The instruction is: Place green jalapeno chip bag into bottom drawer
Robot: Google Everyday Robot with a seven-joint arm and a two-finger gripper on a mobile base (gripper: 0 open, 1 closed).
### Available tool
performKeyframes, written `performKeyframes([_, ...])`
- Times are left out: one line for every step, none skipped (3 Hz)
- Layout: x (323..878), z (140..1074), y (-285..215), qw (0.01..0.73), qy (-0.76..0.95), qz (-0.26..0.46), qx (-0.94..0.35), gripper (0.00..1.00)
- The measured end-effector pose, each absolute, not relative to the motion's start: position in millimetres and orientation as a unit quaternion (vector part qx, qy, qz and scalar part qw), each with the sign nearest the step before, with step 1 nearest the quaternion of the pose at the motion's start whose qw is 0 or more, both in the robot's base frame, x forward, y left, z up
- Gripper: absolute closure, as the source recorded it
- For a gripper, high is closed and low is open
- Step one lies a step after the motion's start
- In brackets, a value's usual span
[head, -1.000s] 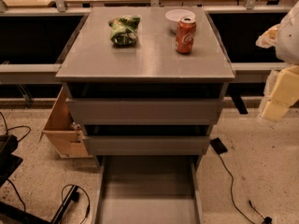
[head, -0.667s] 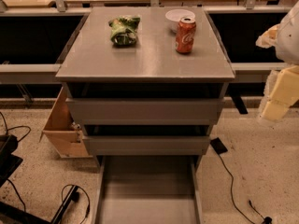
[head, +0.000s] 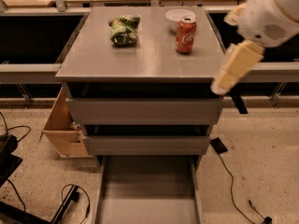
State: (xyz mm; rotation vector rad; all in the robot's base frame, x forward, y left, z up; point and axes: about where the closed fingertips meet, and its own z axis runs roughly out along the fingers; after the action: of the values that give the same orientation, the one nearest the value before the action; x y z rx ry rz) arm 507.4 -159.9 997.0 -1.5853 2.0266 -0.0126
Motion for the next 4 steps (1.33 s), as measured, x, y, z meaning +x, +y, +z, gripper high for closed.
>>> performKeyframes([559.0, 1014.9, -101.6, 0.366, 0.754, 0.035, -0.545, 0.00])
performKeyframes([604.6, 1029.7, -44.9, 0.436, 0.740, 0.073, -0.507, 0.00])
performKeyframes([644.9, 1051.2, 4.6, 0.493, 0.723, 0.075, -0.479, 0.00])
performKeyframes([641.7, 1051.4, 2.1, 0.491, 0.723, 0.075, -0.481, 0.00])
